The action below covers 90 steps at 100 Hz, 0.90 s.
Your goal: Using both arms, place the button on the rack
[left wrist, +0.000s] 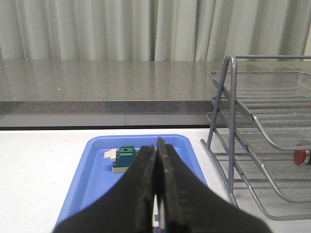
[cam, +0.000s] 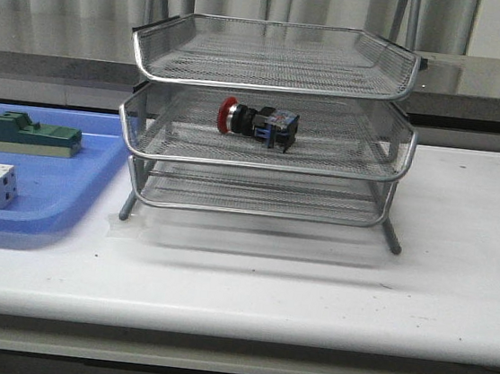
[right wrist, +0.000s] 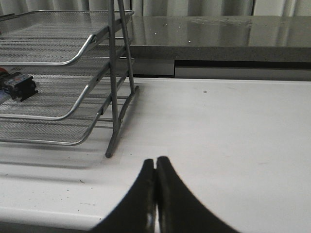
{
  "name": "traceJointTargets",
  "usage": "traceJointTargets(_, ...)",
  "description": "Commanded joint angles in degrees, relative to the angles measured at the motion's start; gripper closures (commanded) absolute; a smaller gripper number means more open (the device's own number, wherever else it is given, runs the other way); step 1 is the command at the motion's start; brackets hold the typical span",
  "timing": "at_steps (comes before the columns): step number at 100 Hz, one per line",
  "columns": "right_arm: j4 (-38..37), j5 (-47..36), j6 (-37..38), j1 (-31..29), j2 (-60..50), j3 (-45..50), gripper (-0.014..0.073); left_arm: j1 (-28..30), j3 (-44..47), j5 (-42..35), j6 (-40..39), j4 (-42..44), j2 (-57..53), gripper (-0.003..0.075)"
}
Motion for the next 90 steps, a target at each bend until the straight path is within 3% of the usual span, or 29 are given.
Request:
traceJointTargets(1, 0.36, -5.06, 0.07, -0.28, -1.18, -0.82, 0.0654, -0.11, -1.49, -4.07, -0.63, -0.70, 0.56, 0.0740)
traceJointTargets(72, 0.36, -5.06, 0.07, -0.28, -1.18, -0.82, 0.0654, -0.11, -1.49, -3.95, -1.30, 1.90, 0.56, 0.0740)
traceJointTargets(77, 0.36, -5.06, 0.07, -0.28, -1.18, -0.82, 0.0654, -0.11, -1.49, -3.70, -5.86, 7.47, 0.56, 0.0740)
traceJointTargets(90, 0.36, -5.06, 0.07, -0.28, -1.18, -0.82, 0.0654, -0.11, -0.63, -3.59, -27.84, 28.35, 0.56, 0.0740)
